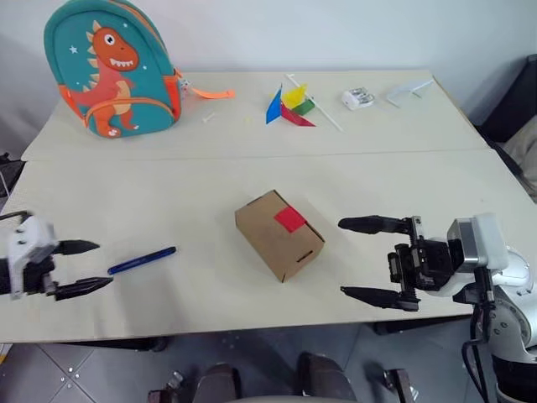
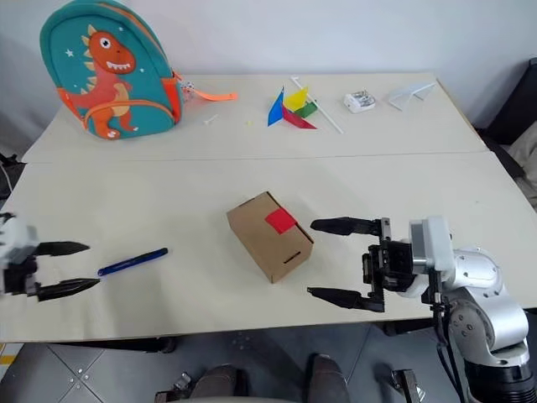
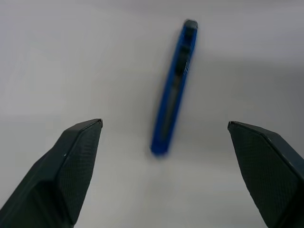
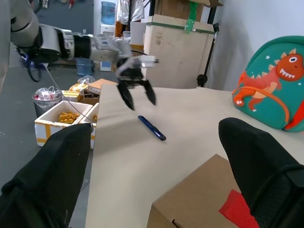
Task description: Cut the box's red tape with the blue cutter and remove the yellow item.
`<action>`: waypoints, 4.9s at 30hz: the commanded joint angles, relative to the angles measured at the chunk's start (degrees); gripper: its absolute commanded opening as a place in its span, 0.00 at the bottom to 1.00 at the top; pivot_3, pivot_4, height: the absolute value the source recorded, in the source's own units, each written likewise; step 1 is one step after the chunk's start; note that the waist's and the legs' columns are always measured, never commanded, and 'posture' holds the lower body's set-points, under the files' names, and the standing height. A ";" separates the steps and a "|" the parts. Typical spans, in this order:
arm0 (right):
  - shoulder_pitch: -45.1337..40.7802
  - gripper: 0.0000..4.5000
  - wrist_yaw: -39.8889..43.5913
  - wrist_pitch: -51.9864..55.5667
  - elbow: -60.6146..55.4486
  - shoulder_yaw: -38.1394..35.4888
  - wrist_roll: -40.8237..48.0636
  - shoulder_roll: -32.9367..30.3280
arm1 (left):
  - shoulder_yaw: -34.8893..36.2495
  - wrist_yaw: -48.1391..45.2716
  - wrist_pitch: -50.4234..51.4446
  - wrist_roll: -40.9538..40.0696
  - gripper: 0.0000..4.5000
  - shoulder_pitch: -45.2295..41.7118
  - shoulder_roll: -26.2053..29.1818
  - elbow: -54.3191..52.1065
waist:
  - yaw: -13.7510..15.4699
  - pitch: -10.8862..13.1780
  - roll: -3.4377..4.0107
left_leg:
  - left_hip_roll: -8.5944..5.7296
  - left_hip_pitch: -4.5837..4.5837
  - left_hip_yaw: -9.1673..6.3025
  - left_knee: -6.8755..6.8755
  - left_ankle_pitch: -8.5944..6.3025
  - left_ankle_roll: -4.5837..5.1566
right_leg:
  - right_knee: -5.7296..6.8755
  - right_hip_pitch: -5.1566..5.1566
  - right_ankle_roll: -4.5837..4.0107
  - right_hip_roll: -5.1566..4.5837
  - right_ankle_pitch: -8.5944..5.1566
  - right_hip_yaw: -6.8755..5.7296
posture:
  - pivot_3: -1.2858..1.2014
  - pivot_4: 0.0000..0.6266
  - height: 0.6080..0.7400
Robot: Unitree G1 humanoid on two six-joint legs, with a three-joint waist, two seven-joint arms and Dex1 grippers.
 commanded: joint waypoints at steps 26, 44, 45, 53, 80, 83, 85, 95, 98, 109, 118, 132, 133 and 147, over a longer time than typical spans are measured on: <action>-0.23 1.00 -4.14 1.36 -3.65 1.02 1.11 -2.02 | -11.38 3.74 -0.32 7.50 0.30 -1.36 -1.36 -1.09 | 0.08 -0.09 0.17 | 0.03 0.24 0.30 0.07 -0.02 0.01 | 0.28 -0.08 -0.01 -0.03 0.00 0.15 | 0.52 0.24 1.00; -0.95 1.00 -4.01 3.01 -2.88 0.48 1.06 -3.12 | -12.05 1.55 -0.63 5.37 0.10 -2.29 -1.58 -9.03 | 0.31 -0.08 0.17 | 0.03 0.24 0.32 0.07 -0.03 0.02 | 0.31 -0.08 -0.01 -0.04 0.00 0.17 | 0.52 0.24 1.00; -0.79 1.00 -4.17 3.33 -2.93 0.40 1.05 -3.46 | -12.50 0.84 -0.60 5.29 0.10 -2.32 -1.23 -10.73 | 0.41 -0.08 0.17 | 0.03 0.23 0.31 0.07 -0.03 0.02 | 0.31 -0.08 -0.01 -0.04 0.00 0.16 | 0.52 0.24 1.00; 2.61 1.00 -7.87 8.30 -5.49 -2.73 1.86 -8.07 | -21.09 -0.64 17.21 1.91 0.10 -7.56 -0.53 -34.96 | 0.80 -0.06 0.12 | 0.02 0.04 0.29 0.16 -0.03 0.03 | 0.23 -0.14 -0.01 -0.05 0.00 0.15 | 0.52 0.24 1.00; 22.66 0.51 -27.19 28.83 -20.46 -4.46 -2.87 -20.97 | -60.44 16.27 57.00 12.90 0.10 -33.55 -20.13 -50.18 | 3.32 -0.01 -0.03 | 0.00 -0.03 -0.07 1.06 -0.20 0.35 | 0.17 0.30 -0.09 -0.04 0.12 0.12 | 0.52 0.24 1.00; 17.24 0.28 -29.34 31.82 -20.94 0.37 -1.53 -20.29 | -62.78 17.28 58.83 12.77 0.10 -35.89 -21.32 -49.49 | 3.40 -0.02 -0.02 | -0.01 -0.04 -0.09 1.11 -0.21 0.37 | -0.05 0.36 -0.11 -0.05 0.16 0.11 | 0.52 0.24 1.00; 14.33 0.12 -30.22 33.35 -21.34 3.22 -1.41 -19.94 | -63.19 18.07 59.47 12.43 0.10 -36.73 -22.21 -49.09 | 3.53 -0.02 -0.02 | -0.01 -0.05 -0.10 1.12 -0.21 0.37 | -0.05 0.36 -0.11 -0.05 0.16 0.11 | 0.52 0.24 1.00; -1.21 0.01 -36.42 42.34 -18.43 19.63 -4.03 -12.58 | -65.19 18.57 60.23 11.92 0.10 -39.17 -21.52 -49.09 | 3.43 -0.09 0.03 | -0.01 -0.12 -0.22 1.19 -0.19 0.38 | 0.02 0.36 -0.13 -0.04 0.18 0.03 | 0.52 0.24 1.00; -2.74 0.01 -36.71 43.52 -16.83 22.23 -5.16 -11.72 | -65.11 18.42 60.61 11.64 0.10 -39.42 -21.13 -49.64 | 3.29 -0.09 0.03 | -0.01 -0.14 -0.20 1.19 -0.20 0.39 | 0.14 0.36 -0.13 -0.04 0.19 0.03 | 0.52 0.24 1.00; -4.61 0.01 -36.85 44.40 -13.48 26.89 -9.41 -8.38 | -65.29 18.51 61.12 11.26 0.10 -39.88 -21.10 -50.33 | 3.20 -0.08 0.03 | -0.01 -0.14 -0.21 1.17 -0.20 0.39 | 0.19 0.32 -0.12 -0.04 0.19 0.03 | 0.52 0.24 1.00; -4.73 0.01 -36.15 45.77 -13.08 28.97 -10.30 -6.96 | -65.36 18.99 60.71 11.18 0.10 -39.47 -20.68 -50.47 | 3.09 -0.09 0.03 | -0.01 -0.13 -0.20 1.15 -0.20 0.39 | 0.19 0.32 -0.12 -0.04 0.19 0.03 | 0.52 0.24 1.00; -8.53 0.01 -37.13 48.09 -10.06 32.08 -11.90 0.09 | -65.39 19.65 60.47 11.06 0.10 -39.06 -21.34 -50.03 | 3.01 -0.10 0.04 | -0.01 -0.12 -0.21 1.16 -0.20 0.39 | 0.22 0.33 -0.12 -0.04 0.19 0.03 | 0.52 0.24 1.00; -8.83 0.01 -37.14 48.05 -9.70 32.25 -12.04 0.45 | -65.41 19.69 60.46 11.05 0.10 -39.13 -21.40 -49.97 | 3.00 -0.10 0.04 | -0.01 -0.13 -0.20 1.16 -0.20 0.39 | 0.21 0.32 -0.12 -0.04 0.19 0.03 | 0.52 0.24 1.00; -7.77 0.01 -35.23 48.46 -11.11 28.47 -9.83 0.23 | -65.37 19.87 59.62 11.14 0.10 -38.76 -21.41 -49.96 | 2.54 -0.10 0.05 | -0.01 -0.11 -0.20 1.17 -0.19 0.39 | 0.27 0.33 -0.12 -0.04 0.19 0.04 | 0.52 0.24 1.00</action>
